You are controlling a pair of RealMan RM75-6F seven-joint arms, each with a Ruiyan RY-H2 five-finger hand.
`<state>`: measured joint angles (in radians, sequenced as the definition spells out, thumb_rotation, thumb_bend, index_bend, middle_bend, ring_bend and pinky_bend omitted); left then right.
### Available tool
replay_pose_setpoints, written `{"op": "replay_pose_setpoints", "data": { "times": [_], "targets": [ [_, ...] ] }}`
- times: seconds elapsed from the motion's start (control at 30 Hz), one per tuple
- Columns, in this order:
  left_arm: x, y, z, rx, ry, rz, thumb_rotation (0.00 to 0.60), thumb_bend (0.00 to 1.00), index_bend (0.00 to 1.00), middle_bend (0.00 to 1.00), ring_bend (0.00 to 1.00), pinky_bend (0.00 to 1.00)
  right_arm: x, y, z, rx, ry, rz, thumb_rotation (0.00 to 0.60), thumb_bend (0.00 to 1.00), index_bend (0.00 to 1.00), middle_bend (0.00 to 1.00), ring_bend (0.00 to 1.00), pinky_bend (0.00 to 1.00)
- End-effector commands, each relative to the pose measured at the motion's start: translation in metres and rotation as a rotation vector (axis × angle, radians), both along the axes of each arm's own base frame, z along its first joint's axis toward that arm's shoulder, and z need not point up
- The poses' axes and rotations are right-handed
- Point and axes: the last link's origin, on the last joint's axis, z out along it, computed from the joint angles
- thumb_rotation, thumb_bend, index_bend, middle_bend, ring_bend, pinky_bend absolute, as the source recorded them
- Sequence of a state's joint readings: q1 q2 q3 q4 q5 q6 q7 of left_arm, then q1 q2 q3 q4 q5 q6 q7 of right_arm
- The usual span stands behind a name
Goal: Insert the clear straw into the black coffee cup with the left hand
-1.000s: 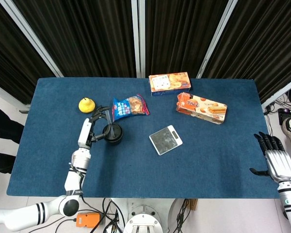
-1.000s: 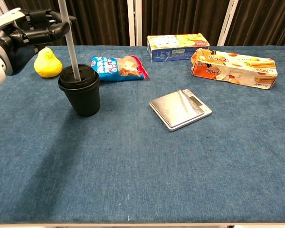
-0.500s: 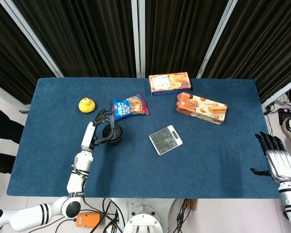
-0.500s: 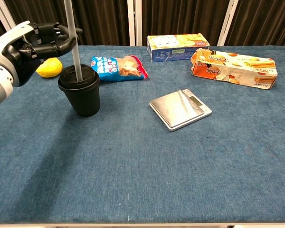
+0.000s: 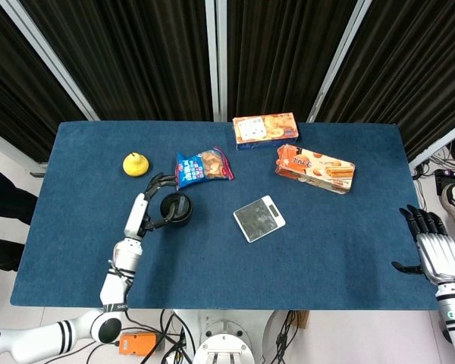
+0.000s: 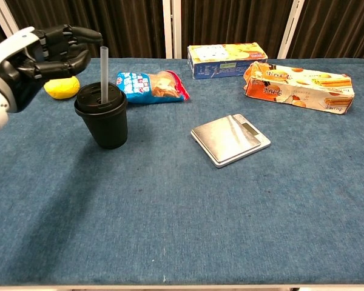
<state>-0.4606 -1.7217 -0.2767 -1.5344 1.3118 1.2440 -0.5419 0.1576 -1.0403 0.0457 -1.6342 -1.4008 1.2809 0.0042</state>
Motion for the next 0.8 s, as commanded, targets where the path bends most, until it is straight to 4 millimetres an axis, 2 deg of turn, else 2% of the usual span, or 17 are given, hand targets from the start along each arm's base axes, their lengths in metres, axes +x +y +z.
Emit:
{"op": "replay_pose_setpoints", "data": {
  "times": [0.03, 0.13, 0.23, 0.4, 0.5, 0.6, 0.7, 0.8],
  "targets": [
    [-0.013, -0.005, 0.017, 0.026, 0.059, -0.005, 0.598, 0.40, 0.25, 0.16, 0.00, 0.00, 0.000, 0.000, 0.002, -0.005, 0.002, 0.000, 0.600, 0.11, 0.00, 0.07, 0.00, 0.03],
    [-0.036, -0.009, 0.043, 0.059, 0.199, 0.002, 0.567, 0.40, 0.24, 0.15, 0.00, 0.00, -0.001, -0.001, 0.006, -0.015, 0.003, 0.001, 0.600, 0.11, 0.00, 0.07, 0.00, 0.03],
    [-0.064, -0.014, 0.073, 0.112, 0.383, 0.039, 0.560, 0.40, 0.24, 0.14, 0.00, 0.00, -0.002, -0.003, 0.010, -0.034, -0.004, 0.004, 0.600, 0.11, 0.00, 0.07, 0.00, 0.03],
    [-0.113, -0.034, 0.125, 0.189, 0.802, 0.107, 0.563, 0.39, 0.24, 0.15, 0.00, 0.00, -0.006, -0.004, 0.017, -0.061, -0.032, 0.004, 0.600, 0.11, 0.00, 0.07, 0.00, 0.03],
    [-0.135, -0.049, 0.148, 0.237, 1.031, 0.144, 0.572, 0.39, 0.24, 0.16, 0.00, 0.00, -0.007, -0.003, 0.020, -0.068, -0.068, 0.005, 0.600, 0.11, 0.00, 0.07, 0.00, 0.03],
    [-0.150, -0.068, 0.164, 0.247, 1.128, 0.187, 0.600, 0.37, 0.24, 0.16, 0.00, 0.00, -0.007, -0.001, 0.024, -0.077, -0.099, 0.013, 0.600, 0.11, 0.00, 0.07, 0.00, 0.03],
    [-0.160, -0.087, 0.173, 0.234, 1.155, 0.222, 0.600, 0.37, 0.24, 0.16, 0.00, 0.00, -0.006, 0.001, 0.025, -0.083, -0.110, 0.024, 0.600, 0.11, 0.00, 0.07, 0.00, 0.03],
    [-0.166, -0.107, 0.178, 0.203, 1.176, 0.238, 0.590, 0.30, 0.24, 0.16, 0.00, 0.00, -0.005, 0.001, 0.024, -0.078, -0.112, 0.034, 0.600, 0.11, 0.00, 0.07, 0.00, 0.03]
  ]
}}
